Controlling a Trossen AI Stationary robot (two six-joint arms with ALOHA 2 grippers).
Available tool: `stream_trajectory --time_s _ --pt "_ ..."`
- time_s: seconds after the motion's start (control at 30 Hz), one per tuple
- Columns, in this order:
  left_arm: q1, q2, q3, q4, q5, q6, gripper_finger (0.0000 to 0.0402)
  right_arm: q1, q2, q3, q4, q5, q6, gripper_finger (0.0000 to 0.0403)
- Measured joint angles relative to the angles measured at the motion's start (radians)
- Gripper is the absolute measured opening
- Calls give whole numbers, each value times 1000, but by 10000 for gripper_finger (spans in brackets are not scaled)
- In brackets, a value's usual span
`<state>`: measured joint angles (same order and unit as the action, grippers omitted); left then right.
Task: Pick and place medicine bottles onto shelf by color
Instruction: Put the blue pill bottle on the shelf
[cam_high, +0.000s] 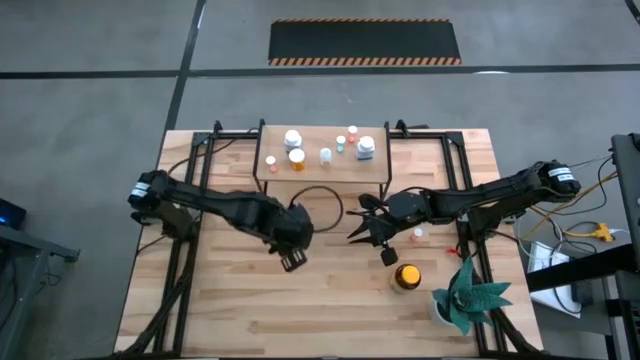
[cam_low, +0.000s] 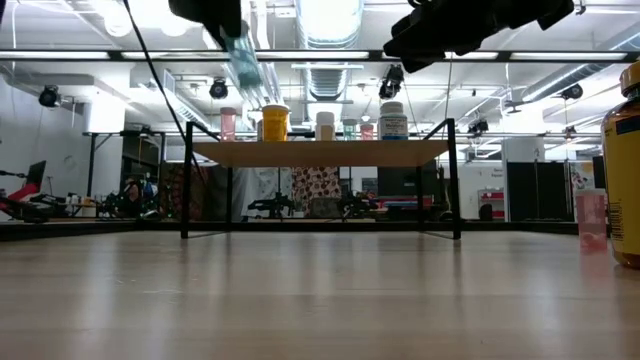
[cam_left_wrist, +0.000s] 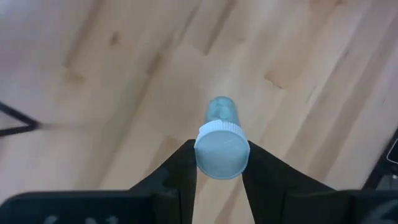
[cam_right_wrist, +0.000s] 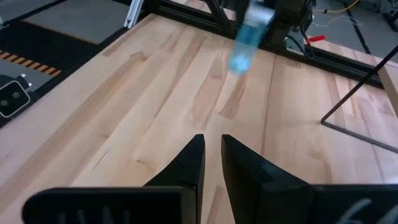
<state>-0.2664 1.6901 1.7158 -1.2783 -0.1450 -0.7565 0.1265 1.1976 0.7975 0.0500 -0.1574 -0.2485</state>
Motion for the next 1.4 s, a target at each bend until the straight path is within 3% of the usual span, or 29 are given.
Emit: stream_trajectory --time_s 0.17,0.33,0.53,0.77,0.97,1.1,1.4 --pt "34 0 174 -177 -99 56 90 0 2 0 -3 0 -5 43" --pt "99 -13 351 -287 -276 158 90 0 2 0 -2 0 -4 43" --pt "276 -68 405 -292 -297 328 90 0 2 0 -11 0 11 43" --pt "592 -89 354 -284 -276 508 90 0 2 0 -10 -3 14 43" --pt "839 -85 200 -81 -36 660 90 0 2 0 -16 -4 29 43" --pt "914 -78 86 2 31 704 90 0 2 0 -18 -4 30 43" --pt "947 -78 -61 9 33 721 90 0 3 0 -19 -3 29 43"
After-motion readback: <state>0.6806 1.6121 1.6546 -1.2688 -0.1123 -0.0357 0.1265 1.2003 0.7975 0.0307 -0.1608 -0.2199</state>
